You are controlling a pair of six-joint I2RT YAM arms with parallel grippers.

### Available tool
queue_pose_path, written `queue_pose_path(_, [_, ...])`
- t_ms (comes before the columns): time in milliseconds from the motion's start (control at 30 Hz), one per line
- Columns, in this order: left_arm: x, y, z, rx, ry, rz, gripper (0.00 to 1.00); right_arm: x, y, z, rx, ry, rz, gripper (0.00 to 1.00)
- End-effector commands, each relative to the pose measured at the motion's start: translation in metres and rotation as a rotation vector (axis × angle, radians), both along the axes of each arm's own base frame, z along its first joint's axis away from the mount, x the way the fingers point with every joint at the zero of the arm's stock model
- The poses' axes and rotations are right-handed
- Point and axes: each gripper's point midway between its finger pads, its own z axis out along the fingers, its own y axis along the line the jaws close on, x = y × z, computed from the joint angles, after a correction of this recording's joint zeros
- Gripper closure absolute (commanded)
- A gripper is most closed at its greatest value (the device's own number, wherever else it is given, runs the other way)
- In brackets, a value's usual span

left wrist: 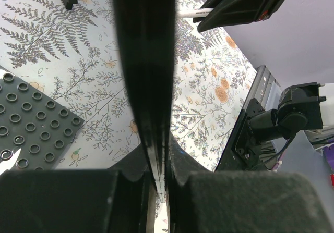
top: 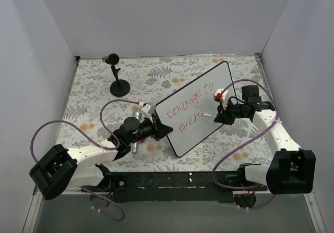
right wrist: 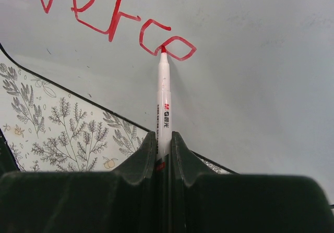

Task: Write a sentence on the whiteboard

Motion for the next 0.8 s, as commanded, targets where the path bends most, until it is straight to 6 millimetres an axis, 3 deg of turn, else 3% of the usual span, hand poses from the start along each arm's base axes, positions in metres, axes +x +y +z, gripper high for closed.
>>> queue_pose_path(0, [-0.009, -0.002, 0.002, 0.011, -0.044, -0.059, 1.00, 0.010, 0.006, 0.030, 0.034, -0.098, 0.017, 0.99])
queue_pose_path(200, [-0.010, -0.002, 0.000, 0.012, -0.043, -0.061, 1.00, 0.011, 0.000, 0.046, 0.065, -0.145, -0.009, 0.99])
queue_pose_path(767, [-0.010, -0.002, 0.002, 0.012, -0.046, -0.063, 1.00, 0.034, -0.018, 0.031, 0.006, -0.127, -0.098, 0.99])
